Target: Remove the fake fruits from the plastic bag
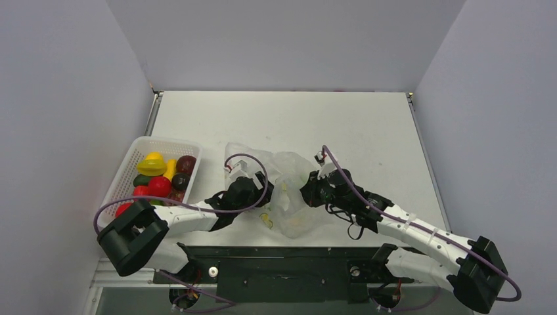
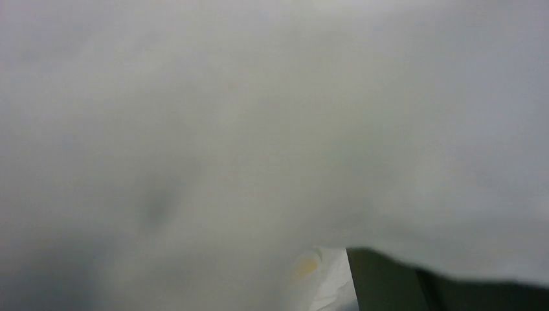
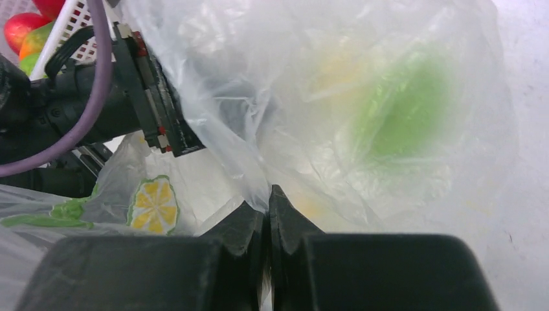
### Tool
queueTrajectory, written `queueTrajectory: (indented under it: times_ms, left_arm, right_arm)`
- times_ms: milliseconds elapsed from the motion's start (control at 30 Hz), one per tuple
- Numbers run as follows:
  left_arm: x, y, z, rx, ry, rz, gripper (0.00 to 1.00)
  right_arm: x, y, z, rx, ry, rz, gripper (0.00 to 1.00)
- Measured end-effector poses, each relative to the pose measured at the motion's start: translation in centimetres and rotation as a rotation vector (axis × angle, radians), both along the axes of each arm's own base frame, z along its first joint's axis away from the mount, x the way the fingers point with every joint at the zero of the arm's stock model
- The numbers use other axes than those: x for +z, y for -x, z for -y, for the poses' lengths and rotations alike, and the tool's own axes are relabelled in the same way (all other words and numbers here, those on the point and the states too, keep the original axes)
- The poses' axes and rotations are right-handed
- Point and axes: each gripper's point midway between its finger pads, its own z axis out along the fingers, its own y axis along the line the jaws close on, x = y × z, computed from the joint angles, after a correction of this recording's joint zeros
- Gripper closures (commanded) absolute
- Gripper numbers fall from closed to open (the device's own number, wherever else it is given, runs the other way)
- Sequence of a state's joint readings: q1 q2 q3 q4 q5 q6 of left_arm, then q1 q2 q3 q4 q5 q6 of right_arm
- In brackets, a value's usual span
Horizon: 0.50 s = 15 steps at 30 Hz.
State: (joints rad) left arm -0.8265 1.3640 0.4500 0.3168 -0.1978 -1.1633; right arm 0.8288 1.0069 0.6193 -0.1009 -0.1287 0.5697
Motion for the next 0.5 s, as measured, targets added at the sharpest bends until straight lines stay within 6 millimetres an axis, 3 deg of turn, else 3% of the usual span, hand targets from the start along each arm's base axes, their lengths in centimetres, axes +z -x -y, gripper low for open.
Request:
queueTrajectory:
  times_ms: [100,333,500]
  left_arm:
    - [-0.4,0.1,0.4,-0.016,-0.009,-0.008,0.18]
    - [1.7,-0.5,3.6,-0.085,0.08,0.063,0.19]
    - [2.7,-1.1,5.8,-0.119,0.145,0.107,0.19]
  right_arm:
    - [-0.9,0.1,1.0,-0.034,0.001,-0.026,1.0]
    - [0.8,0.5,0.7,-0.031,-0.064,-0.022,1.0]
    - [4.2,0.4,-0.7,-0.003,-0.141,-0.01,1.0]
